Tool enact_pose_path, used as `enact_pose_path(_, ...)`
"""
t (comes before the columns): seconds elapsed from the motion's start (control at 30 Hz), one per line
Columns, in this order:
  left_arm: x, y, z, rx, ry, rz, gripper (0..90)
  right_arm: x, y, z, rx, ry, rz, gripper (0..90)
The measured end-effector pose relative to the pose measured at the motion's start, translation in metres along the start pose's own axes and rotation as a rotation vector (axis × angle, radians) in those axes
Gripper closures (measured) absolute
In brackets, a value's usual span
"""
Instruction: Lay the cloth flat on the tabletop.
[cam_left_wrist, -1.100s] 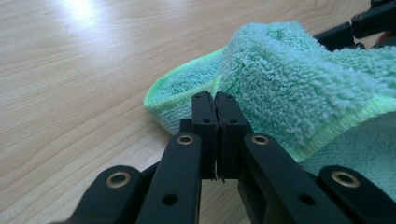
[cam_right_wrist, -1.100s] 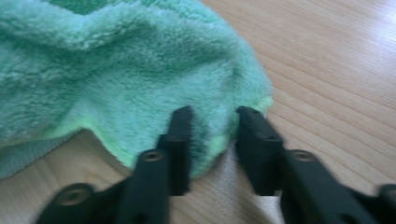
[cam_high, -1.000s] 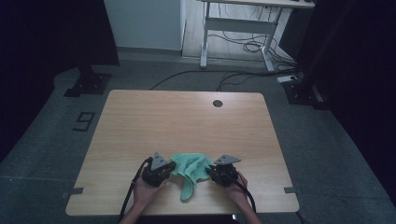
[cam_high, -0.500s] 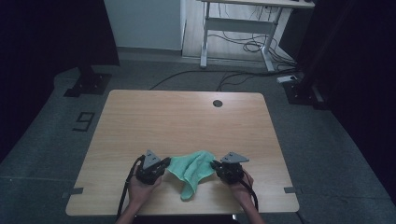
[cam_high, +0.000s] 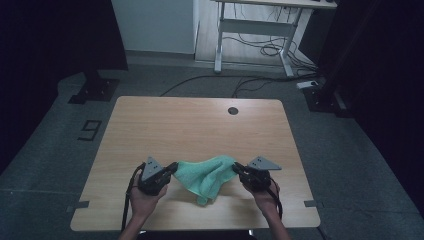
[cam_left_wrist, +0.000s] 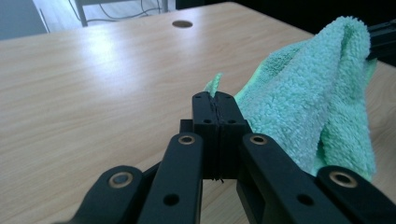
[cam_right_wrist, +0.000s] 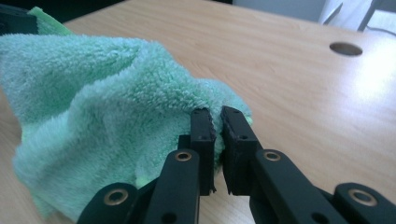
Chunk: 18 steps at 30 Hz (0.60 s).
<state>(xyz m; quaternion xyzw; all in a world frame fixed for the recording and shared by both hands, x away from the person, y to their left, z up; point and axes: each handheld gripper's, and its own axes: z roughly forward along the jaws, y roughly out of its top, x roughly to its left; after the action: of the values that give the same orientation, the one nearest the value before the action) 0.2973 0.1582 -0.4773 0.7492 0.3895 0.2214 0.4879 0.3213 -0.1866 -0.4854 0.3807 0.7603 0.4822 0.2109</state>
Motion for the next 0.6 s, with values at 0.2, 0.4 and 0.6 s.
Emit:
enact_pose_path(0.2, -0.001, 0.012, -0.022, -0.056, -0.005, 0.015, 89.2, 0.009, 0.012, -0.016, -0.054, 0.013, -0.026, 83.8)
enact_pose_path(0.4, 0.007, 0.023, -0.040, -0.113, -0.007, -0.001, 89.1, 0.018, 0.036, -0.031, -0.116, 0.039, -0.068, 82.9)
enact_pose_path(0.6, 0.015, 0.004, -0.019, -0.040, -0.012, -0.022, 89.0, 0.013, 0.030, -0.012, -0.047, 0.036, -0.067, 82.3)
